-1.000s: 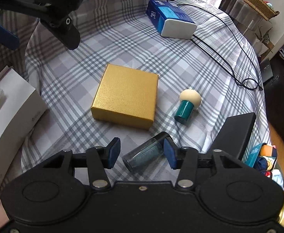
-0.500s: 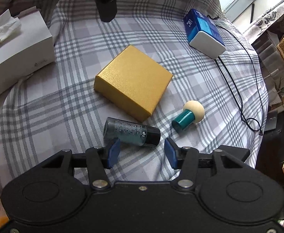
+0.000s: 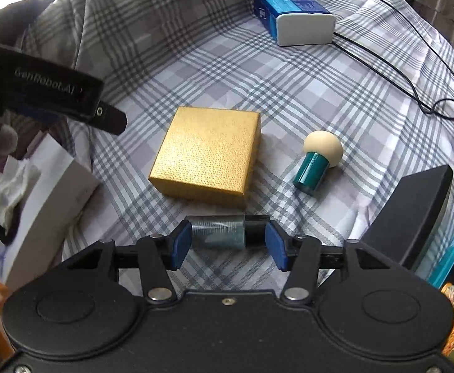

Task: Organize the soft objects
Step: 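Close right tool around the black glass bottle, then lift the black bottle with right tool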

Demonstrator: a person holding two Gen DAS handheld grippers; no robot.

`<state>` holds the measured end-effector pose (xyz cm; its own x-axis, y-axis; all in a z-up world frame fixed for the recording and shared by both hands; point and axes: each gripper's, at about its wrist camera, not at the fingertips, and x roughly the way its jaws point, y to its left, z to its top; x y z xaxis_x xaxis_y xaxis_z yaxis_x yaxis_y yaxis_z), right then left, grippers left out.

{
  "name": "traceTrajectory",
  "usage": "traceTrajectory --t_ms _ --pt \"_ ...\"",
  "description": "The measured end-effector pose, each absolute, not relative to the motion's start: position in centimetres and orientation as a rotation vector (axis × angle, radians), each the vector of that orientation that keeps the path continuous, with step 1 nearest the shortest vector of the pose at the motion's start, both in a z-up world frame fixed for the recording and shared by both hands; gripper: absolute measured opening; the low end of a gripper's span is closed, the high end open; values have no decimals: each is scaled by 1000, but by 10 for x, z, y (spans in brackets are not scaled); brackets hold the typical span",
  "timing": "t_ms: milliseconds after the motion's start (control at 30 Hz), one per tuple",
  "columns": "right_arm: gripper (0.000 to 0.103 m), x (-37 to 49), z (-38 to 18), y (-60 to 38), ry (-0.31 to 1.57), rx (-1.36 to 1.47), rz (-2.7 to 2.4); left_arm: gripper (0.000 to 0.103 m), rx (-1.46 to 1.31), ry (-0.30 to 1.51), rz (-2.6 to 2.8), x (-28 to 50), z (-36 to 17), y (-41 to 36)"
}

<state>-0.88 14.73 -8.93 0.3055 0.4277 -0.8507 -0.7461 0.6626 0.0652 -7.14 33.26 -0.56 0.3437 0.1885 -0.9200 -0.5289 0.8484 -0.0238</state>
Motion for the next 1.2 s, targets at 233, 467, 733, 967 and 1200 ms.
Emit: traceTrajectory --t_ms 233,467,733,967,1200 --pt "65 -15 -87 146 892 -324 710 102 -322 1140 487 -70 -8 330" --pt "68 -24 -95 146 837 -347 692 102 -297 1149 509 -68 -10 329" --pt "73 -39 -103 152 753 -433 713 102 -265 1169 518 -63 -16 322" --pt "75 -41 -108 155 740 -447 724 102 -242 1176 516 -60 -18 317" --pt "75 -45 -105 152 718 -432 753 102 -228 1176 508 -58 -17 313"
